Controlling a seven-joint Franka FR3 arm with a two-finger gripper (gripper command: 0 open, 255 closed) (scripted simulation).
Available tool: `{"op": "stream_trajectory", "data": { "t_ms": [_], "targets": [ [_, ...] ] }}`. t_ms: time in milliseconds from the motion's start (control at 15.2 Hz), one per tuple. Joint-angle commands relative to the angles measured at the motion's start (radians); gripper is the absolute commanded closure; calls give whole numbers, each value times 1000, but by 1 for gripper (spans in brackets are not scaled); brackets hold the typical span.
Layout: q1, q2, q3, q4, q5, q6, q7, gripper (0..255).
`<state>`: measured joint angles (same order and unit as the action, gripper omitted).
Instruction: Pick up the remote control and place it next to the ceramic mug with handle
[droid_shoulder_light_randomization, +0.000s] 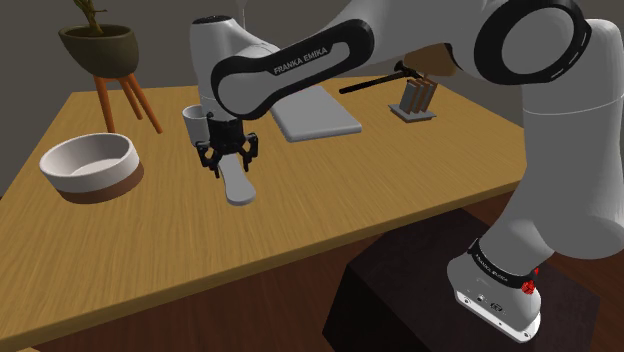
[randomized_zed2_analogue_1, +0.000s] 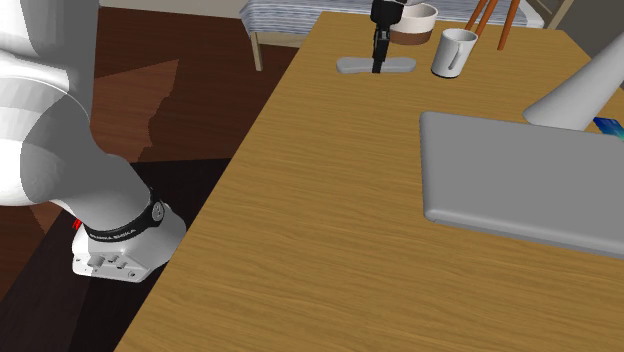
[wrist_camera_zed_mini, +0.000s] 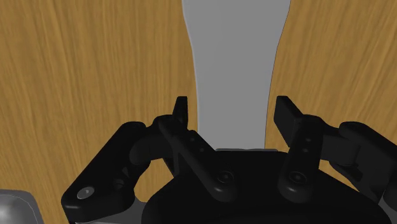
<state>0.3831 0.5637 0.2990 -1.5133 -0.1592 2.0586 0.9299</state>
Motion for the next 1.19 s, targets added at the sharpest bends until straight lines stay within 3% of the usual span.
{"op": "stream_trajectory", "data": {
  "t_ms": [0, 198, 264, 594, 858, 1122],
  "targets": [
    [0, -1, 0, -1, 0, 2, 0, 255],
    [0, -1, 0, -1, 0, 2, 0, 255],
    [0, -1, 0, -2, 0, 2, 0, 0],
    [0, -1, 0, -2, 0, 2, 0, 0],
    [-3, -43, 8, 62, 15, -103, -10, 0],
    [-3, -43, 8, 62, 15, -103, -10, 0]
  ]
}}
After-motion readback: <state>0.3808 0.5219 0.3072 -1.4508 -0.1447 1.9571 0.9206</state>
